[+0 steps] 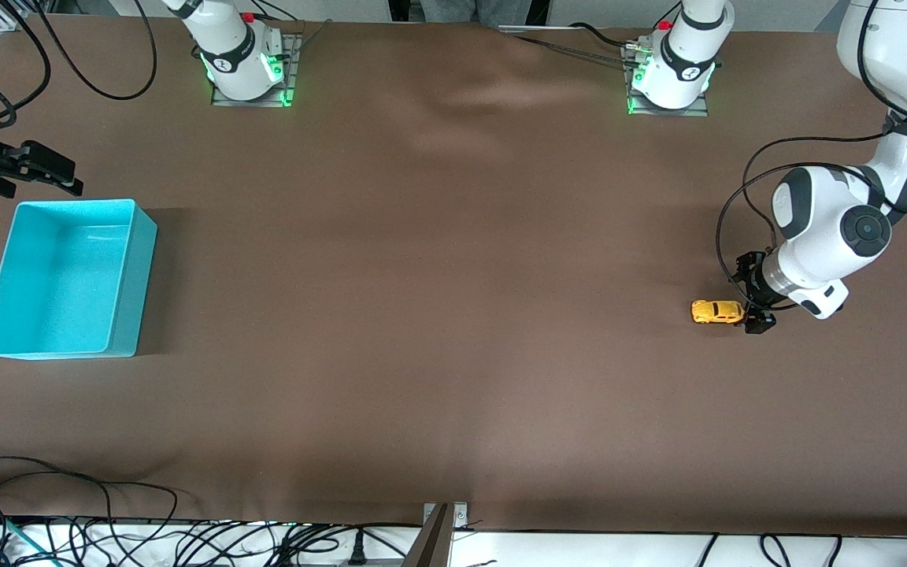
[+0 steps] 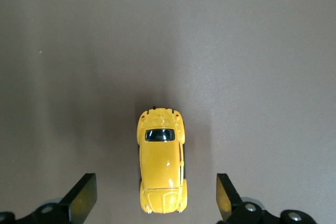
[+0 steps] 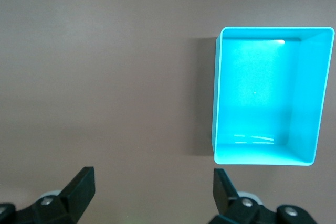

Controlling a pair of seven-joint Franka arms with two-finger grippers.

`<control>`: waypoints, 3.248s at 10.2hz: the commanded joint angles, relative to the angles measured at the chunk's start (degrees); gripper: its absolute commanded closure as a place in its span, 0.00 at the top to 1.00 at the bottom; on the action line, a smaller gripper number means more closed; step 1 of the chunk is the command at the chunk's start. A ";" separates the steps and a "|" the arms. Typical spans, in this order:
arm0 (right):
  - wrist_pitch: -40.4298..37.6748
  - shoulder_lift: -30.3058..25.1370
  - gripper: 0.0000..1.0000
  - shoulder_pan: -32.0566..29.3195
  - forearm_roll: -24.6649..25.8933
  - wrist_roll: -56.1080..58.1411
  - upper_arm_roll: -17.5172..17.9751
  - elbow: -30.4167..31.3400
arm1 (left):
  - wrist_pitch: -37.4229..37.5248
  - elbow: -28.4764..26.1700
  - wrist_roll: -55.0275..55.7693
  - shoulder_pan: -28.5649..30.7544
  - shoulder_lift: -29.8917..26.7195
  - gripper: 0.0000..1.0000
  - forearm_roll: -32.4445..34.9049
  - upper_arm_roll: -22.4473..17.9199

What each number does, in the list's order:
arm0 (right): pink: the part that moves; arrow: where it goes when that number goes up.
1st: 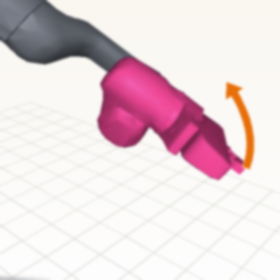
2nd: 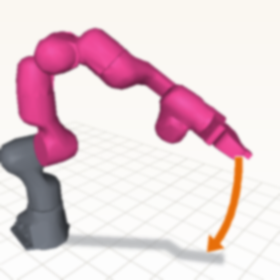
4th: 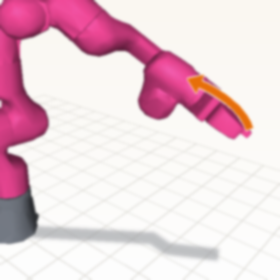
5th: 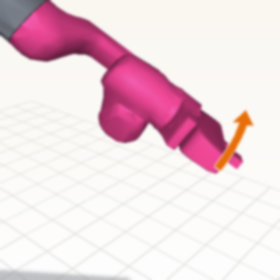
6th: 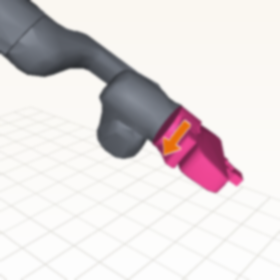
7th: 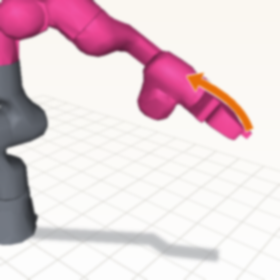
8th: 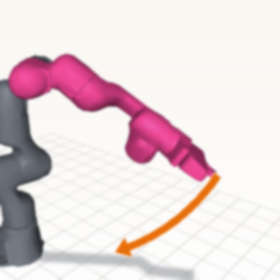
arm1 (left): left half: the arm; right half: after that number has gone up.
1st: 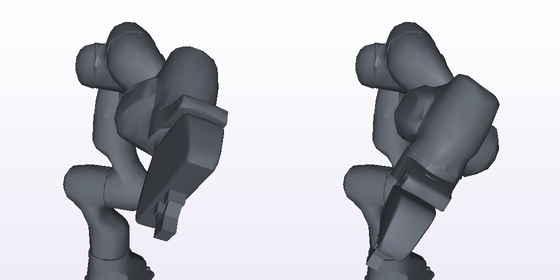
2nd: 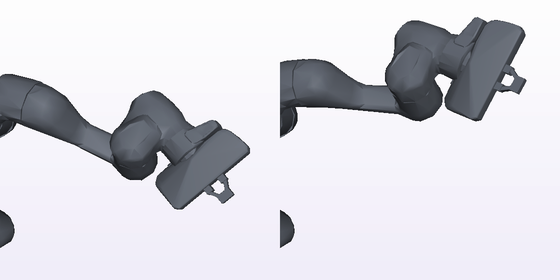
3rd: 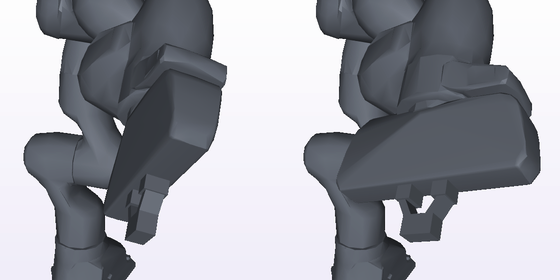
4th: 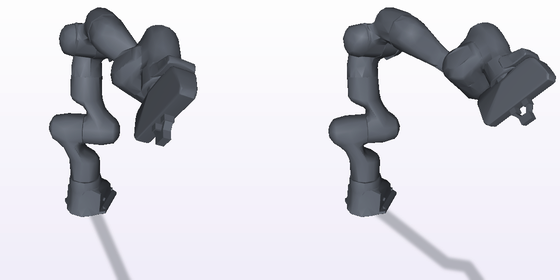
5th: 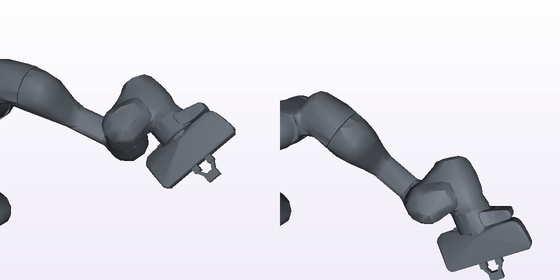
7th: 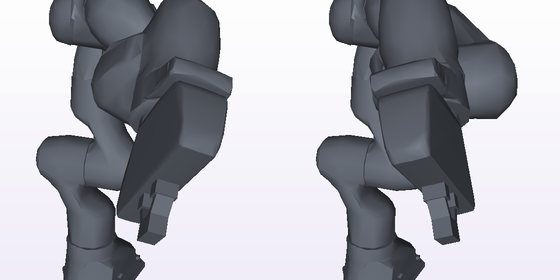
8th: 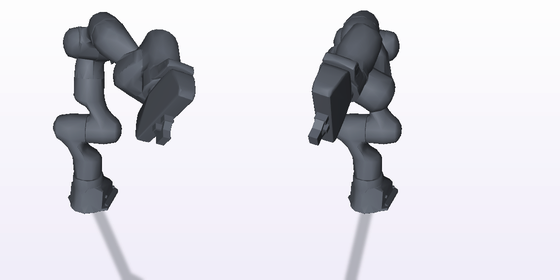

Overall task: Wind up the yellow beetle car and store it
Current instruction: 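Lower the left gripper and close it on the yellow car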

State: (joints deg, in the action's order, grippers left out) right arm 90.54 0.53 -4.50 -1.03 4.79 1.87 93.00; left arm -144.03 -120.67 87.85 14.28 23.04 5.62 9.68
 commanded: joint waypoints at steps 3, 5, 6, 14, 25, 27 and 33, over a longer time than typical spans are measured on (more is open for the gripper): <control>-0.54 0.09 1.00 0.02 0.85 -0.66 0.15 -0.45 | -0.19 1.06 1.98 0.31 -0.09 1.00 2.12 -0.10; -0.54 0.09 1.00 0.02 0.85 -0.66 0.24 -0.45 | 0.07 0.97 1.89 0.57 -0.27 1.00 3.51 -0.45; -0.54 0.00 1.00 0.02 0.85 -0.66 0.15 -0.45 | 0.24 1.05 1.89 1.18 -0.71 1.00 5.70 -0.63; -0.19 0.09 1.00 0.02 0.85 -0.66 0.24 -0.36 | -0.19 2.20 1.98 0.31 3.32 1.00 6.07 0.16; -0.19 0.09 1.00 0.02 0.76 -0.22 0.06 -0.27 | -0.28 2.29 2.24 -0.13 5.26 0.61 5.55 0.60; -0.10 0.35 1.00 0.02 0.76 -0.22 0.15 -0.27 | -0.19 3.07 3.11 -0.13 5.35 0.00 5.02 0.60; -0.10 0.44 1.00 -0.07 0.76 -0.22 0.06 -0.36 | 0.68 3.86 4.69 -0.05 5.00 0.00 5.02 2.44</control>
State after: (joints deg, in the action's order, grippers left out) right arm 90.60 1.03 -4.51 -1.02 4.79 1.86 93.00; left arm -144.34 -118.16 90.42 14.31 28.02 9.49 11.19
